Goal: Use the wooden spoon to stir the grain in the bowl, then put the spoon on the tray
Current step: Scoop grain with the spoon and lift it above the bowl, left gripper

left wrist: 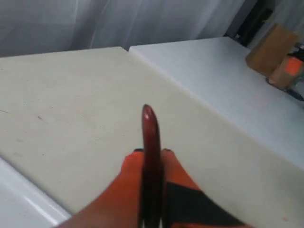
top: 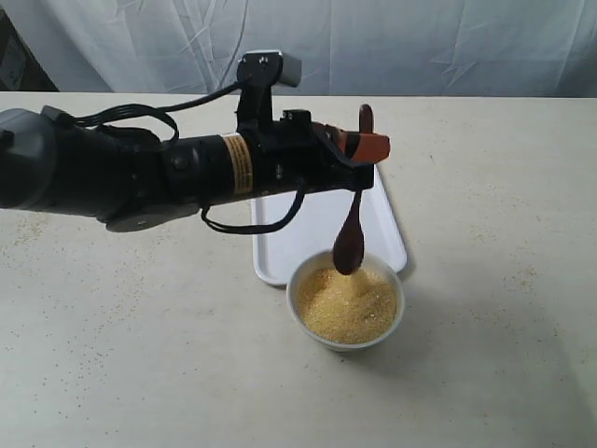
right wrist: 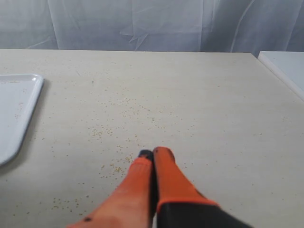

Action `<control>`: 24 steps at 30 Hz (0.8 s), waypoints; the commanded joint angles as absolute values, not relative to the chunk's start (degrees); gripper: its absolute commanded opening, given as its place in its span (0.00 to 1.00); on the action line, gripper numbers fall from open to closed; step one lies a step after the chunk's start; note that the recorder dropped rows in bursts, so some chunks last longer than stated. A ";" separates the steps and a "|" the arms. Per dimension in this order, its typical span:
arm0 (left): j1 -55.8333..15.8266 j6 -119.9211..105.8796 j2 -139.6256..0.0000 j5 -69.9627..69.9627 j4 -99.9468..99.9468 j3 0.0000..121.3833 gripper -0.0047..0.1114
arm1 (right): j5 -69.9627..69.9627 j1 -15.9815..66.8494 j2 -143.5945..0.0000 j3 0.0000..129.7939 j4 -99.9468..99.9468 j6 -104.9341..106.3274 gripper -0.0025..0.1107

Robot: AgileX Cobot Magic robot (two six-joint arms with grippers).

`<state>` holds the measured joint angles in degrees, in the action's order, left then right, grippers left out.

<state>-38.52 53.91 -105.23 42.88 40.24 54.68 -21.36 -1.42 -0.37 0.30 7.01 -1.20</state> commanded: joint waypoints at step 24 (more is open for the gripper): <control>-38.86 53.73 -105.18 38.98 44.12 54.78 0.04 | -20.82 -1.69 0.00 0.00 7.05 -1.22 0.02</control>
